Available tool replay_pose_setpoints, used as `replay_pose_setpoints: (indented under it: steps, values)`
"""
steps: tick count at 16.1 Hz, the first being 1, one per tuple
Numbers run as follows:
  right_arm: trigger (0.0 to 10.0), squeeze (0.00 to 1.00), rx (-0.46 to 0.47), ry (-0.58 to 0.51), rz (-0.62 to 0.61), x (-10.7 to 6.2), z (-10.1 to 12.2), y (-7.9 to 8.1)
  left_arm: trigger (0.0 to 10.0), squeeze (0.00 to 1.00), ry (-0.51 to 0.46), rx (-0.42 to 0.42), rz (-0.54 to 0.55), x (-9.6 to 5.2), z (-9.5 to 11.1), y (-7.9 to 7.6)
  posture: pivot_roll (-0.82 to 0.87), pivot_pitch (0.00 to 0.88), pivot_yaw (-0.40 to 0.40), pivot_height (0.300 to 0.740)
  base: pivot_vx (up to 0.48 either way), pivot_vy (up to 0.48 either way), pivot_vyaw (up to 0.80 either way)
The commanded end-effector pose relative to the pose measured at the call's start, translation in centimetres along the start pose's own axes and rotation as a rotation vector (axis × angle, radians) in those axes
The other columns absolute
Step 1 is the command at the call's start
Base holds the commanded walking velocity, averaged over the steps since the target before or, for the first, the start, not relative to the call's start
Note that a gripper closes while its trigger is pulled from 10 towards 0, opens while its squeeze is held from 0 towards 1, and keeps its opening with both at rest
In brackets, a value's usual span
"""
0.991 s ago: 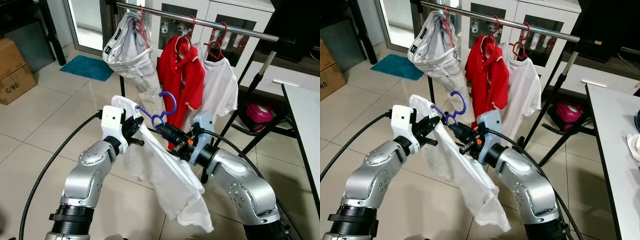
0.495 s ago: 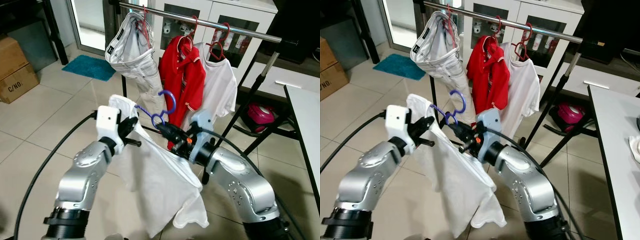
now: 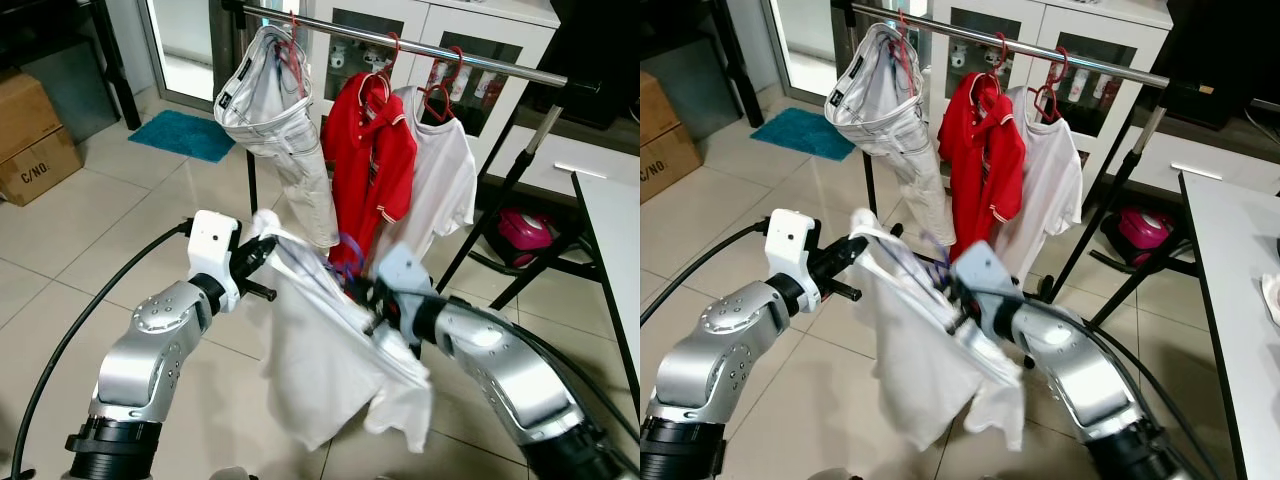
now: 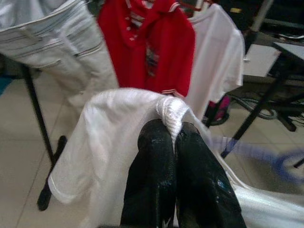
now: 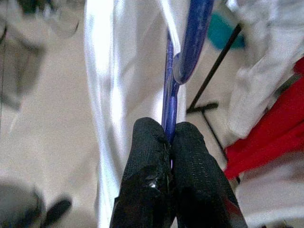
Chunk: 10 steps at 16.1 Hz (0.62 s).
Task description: Hang hanger
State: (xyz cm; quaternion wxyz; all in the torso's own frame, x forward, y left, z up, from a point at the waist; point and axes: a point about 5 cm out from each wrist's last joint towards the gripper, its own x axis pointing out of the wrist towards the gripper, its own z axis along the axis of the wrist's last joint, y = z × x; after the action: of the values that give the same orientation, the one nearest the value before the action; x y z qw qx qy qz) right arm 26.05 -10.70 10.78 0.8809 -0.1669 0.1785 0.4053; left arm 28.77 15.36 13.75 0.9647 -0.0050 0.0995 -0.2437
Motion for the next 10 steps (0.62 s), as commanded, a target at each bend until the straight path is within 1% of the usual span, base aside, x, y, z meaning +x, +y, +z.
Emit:
replay_pose_setpoints:
  steps: [1, 2, 3, 4, 5, 6, 7, 8, 9, 10]
  values:
    - [0.0, 0.00, -0.023, 0.098, 0.037, -0.4, -1.6, 0.2, 0.0, 0.00, -0.032, 0.043, -0.012, -0.1, 1.5, 0.3, 0.00, 0.000, -0.054, 0.740, 0.000, 0.000, 0.00]
    - [0.0, 0.00, -0.032, 0.123, 0.054, -0.6, -1.9, 0.3, 0.0, 0.00, -0.025, 0.057, -0.013, -0.1, 1.6, 0.4, 0.00, 0.000, -0.054, 0.740, 0.000, 0.000, 0.00]
    - [0.0, 0.00, -0.050, 0.159, 0.083, -0.9, -2.5, 0.5, 0.0, 0.00, -0.006, 0.110, 0.007, -0.4, 1.7, 1.0, -0.01, 0.000, -0.055, 0.740, 0.000, 0.000, 0.00]
    - [0.0, 0.00, -0.048, 0.176, 0.105, -1.3, -2.9, 0.6, 0.0, 0.00, -0.002, 0.161, 0.073, -0.6, 2.1, 2.2, -0.01, 0.000, -0.055, 0.740, 0.000, 0.000, 0.00]
    - [0.0, 0.00, -0.033, 0.182, 0.126, -1.8, -3.3, 0.5, 0.0, 0.00, 0.024, 0.271, 0.204, -1.2, 2.6, 4.6, 0.00, 0.000, -0.058, 0.740, 0.000, 0.000, 0.00]
    - [0.0, 0.00, -0.024, 0.178, 0.130, -1.9, -3.4, 0.5, 0.0, 0.00, 0.034, 0.301, 0.228, -1.4, 2.7, 5.1, 0.00, 0.000, -0.059, 0.740, 0.000, 0.000, 0.00]
    - [0.0, 0.00, 0.017, 0.094, 0.158, -2.4, -2.8, 0.4, 0.0, 0.00, 0.047, 0.327, 0.317, -2.1, 3.1, 6.8, 0.00, 0.000, -0.056, 0.740, 0.000, 0.000, 0.00]
    - [0.0, 0.00, 0.035, 0.010, 0.204, -2.9, -2.1, 0.5, 0.0, 0.00, 0.060, 0.349, 0.393, -2.8, 3.3, 8.1, 0.00, 0.000, -0.054, 0.740, 0.000, 0.000, 0.00]
    - [0.0, 0.00, 0.066, -0.043, 0.263, -3.6, -1.5, 0.9, 0.0, 0.00, 0.080, 0.382, 0.471, -3.4, 3.3, 9.3, 0.00, 0.000, -0.052, 0.740, 0.000, 0.000, 0.00]
    - [0.0, 0.00, 0.086, -0.073, 0.347, -4.6, -1.2, 1.6, 0.0, 0.00, 0.080, 0.384, 0.568, -4.2, 3.3, 10.8, 0.00, 0.000, -0.051, 0.740, 0.000, 0.000, 0.00]
